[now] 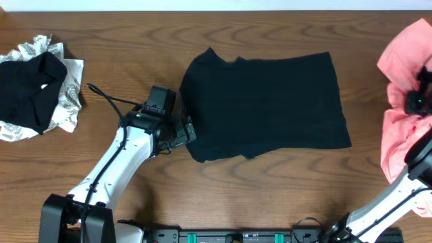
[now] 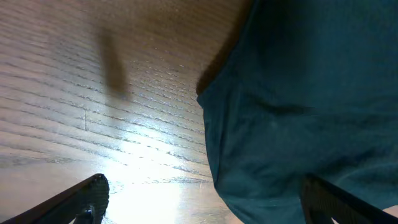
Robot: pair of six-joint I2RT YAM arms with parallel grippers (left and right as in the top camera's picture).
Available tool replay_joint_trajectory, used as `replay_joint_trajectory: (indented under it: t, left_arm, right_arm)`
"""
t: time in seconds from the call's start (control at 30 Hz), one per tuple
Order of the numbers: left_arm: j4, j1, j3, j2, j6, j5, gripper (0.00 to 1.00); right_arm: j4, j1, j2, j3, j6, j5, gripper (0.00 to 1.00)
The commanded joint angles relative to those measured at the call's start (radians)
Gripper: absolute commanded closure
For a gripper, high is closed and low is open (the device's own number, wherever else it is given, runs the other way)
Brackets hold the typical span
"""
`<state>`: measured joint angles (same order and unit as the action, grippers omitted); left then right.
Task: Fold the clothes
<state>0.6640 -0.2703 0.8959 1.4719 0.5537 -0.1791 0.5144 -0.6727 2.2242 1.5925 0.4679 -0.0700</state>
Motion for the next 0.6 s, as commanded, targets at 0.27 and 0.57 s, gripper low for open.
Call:
replay_joint_trajectory:
  t: [0.27,0.57]
  left_arm:
    - [0.000,-0.003,-0.004,0.008,0.009,0.015,0.02]
    - [0.000,-0.003,-0.004,0.008,0.009,0.015,0.02]
  right_arm:
    - [0.291,0.025,0.010,0.358,-0.031,0.134,0.99]
    - [0.639,0.081,0.006,0.474,-0.295,0.242,0.99]
